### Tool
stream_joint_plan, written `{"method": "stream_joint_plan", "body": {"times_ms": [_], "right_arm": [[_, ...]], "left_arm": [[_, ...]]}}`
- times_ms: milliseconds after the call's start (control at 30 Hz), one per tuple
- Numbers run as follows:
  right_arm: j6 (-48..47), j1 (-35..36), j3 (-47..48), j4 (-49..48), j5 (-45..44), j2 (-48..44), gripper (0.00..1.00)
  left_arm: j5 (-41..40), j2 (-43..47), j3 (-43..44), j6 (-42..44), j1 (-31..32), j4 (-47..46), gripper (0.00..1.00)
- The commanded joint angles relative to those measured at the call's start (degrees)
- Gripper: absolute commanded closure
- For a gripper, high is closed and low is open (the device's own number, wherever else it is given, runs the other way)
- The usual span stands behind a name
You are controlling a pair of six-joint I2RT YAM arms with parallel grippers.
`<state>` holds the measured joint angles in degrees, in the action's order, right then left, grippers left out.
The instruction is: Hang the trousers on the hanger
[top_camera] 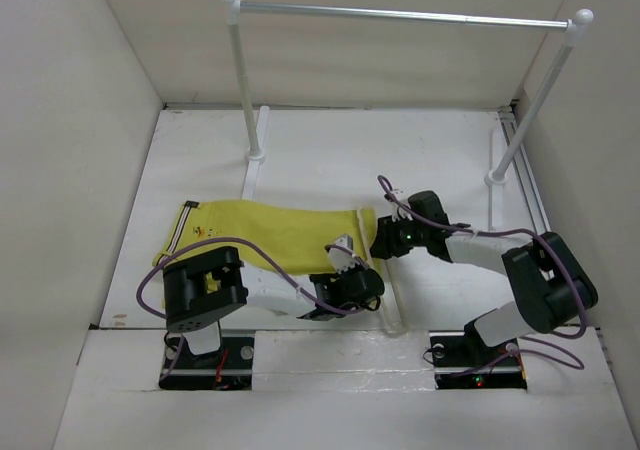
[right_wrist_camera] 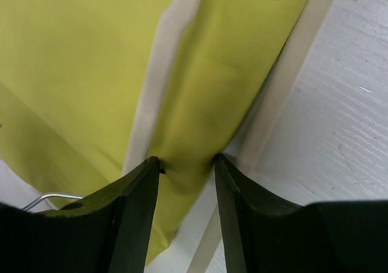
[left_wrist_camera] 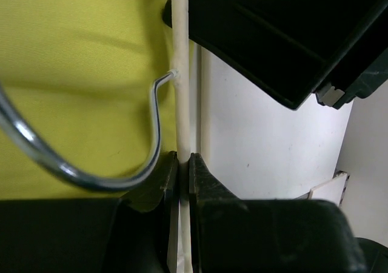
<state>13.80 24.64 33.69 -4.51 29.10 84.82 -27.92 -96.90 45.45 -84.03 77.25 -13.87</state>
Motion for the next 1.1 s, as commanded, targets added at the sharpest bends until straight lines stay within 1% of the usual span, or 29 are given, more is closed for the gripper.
{"method": "stream_joint_plan", "body": {"times_ms": [0, 33, 100, 133, 167, 200, 267, 367, 400, 433, 500, 600, 667, 733, 867, 1000, 1067], "right_arm": [[3.7, 3.1, -1.1, -4.9, -3.0, 0.8, 0.56], [3.7, 3.1, -1.1, -4.9, -3.0, 0.7, 0.56], [4.6, 3.1, -1.8, -6.5, -2.8, 0.7, 0.67], [5.0, 3.1, -2.4, -7.1, -2.5, 0.6, 0.87], [4.9, 3.1, -2.5, -7.1, -2.2, 0.4, 0.95], [4.8, 2.3, -2.6, -6.8, -1.8, 0.1, 0.99], [3.1, 0.3, -1.4, -4.6, -0.8, -1.9, 1.00], [-2.1, -4.7, 2.9, 2.6, -0.4, -4.9, 1.00], [-3.7, -5.9, 4.3, 8.1, -0.1, -6.2, 1.00], [-6.7, -8.5, 5.7, 10.5, 0.9, -6.8, 1.00], [-9.1, -11.4, 8.7, 15.9, 2.0, -8.7, 1.00], [-12.2, -17.2, 10.0, 20.3, 4.6, -10.7, 1.00], [-15.0, -20.7, 10.3, 22.3, 6.2, -11.4, 1.00], [-16.2, -22.2, 10.0, 23.8, 6.8, -12.0, 1.00], [-17.5, -26.9, 8.9, 25.4, 7.7, -14.2, 1.00], [-19.7, -32.5, 9.5, 28.4, 9.5, -15.8, 1.00], [-19.7, -35.0, 9.5, 28.3, 11.5, -16.1, 1.00]], "left_arm": [[-0.7, 1.4, -1.9, 2.5, 0.2, 2.2, 1.00], [-0.6, 1.4, -1.9, 2.6, 0.2, 2.2, 1.00], [-0.3, 1.6, -3.3, 2.9, -0.4, 1.5, 1.00], [0.1, 1.8, -4.0, 3.7, -0.4, 0.7, 1.00], [0.1, 1.8, -4.0, 3.7, -1.1, 0.5, 1.00], [0.1, 2.0, -4.2, 4.5, -1.1, 0.6, 1.00], [0.3, 2.5, -4.6, 5.8, -1.8, 0.5, 1.00], [-0.7, 4.0, -4.8, 7.8, -1.8, 2.9, 1.00], [-1.2, 4.9, -4.8, 8.0, -1.8, 3.8, 1.00], [-1.9, 5.4, -4.9, 8.5, -1.8, 5.4, 1.00], [-2.1, 7.0, -5.8, 9.3, -3.0, 6.7, 1.00], [-1.8, 9.3, -7.8, 11.8, -4.4, 6.7, 1.00], [-1.9, 11.0, -8.5, 12.9, -5.9, 8.3, 1.00], [-2.5, 11.9, -9.2, 13.7, -7.2, 10.3, 1.00], [-2.8, 15.2, -10.5, 16.4, -9.7, 11.6, 1.00], [-2.1, 16.3, -11.5, 18.9, -11.9, 12.5, 1.00], [-1.5, 17.2, -12.1, 19.7, -12.6, 12.3, 1.00]]}}
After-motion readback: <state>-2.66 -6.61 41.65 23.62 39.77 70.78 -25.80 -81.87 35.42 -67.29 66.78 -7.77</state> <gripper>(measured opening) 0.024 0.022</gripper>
